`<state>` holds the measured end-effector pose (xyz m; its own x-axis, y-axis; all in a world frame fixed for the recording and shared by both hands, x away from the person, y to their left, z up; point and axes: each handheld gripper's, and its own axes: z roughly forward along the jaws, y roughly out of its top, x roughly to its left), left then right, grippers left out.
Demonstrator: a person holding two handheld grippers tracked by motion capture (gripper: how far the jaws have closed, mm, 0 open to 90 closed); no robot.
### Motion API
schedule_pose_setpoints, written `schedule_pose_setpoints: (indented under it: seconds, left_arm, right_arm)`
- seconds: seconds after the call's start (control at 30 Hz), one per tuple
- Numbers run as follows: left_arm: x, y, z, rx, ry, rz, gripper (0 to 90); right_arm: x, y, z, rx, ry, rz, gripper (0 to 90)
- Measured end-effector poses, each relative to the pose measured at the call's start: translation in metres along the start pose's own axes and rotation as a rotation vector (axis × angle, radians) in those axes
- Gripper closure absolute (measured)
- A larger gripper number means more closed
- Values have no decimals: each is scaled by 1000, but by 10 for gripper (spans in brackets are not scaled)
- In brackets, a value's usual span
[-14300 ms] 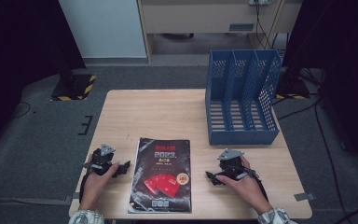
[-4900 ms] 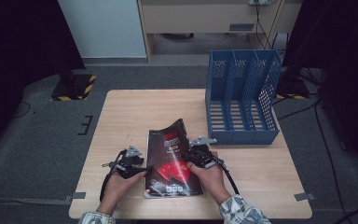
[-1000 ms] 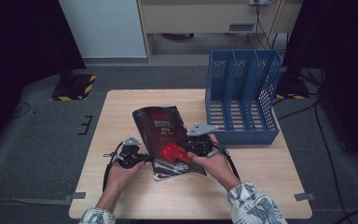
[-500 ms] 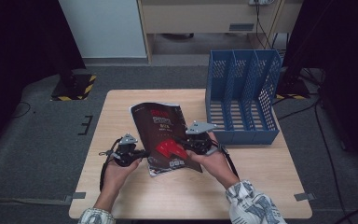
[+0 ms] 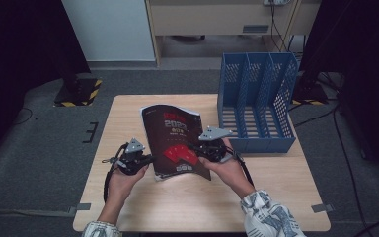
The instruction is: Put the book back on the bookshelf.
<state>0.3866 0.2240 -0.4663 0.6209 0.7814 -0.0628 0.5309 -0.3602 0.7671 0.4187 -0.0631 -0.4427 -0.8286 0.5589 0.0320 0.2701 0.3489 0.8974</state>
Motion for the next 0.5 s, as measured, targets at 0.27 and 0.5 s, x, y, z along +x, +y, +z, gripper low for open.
schedule_pose_setpoints:
  seconds: [0.27, 0.5]
  left_arm:
    - [-1, 0, -3, -11, 12, 5, 871]
    - [-1, 1, -2, -20, 25, 12, 871]
  right_arm:
    - [0, 1, -1, -6, 10, -12, 842]
    - [-1, 3, -2, -4, 0, -27, 862]
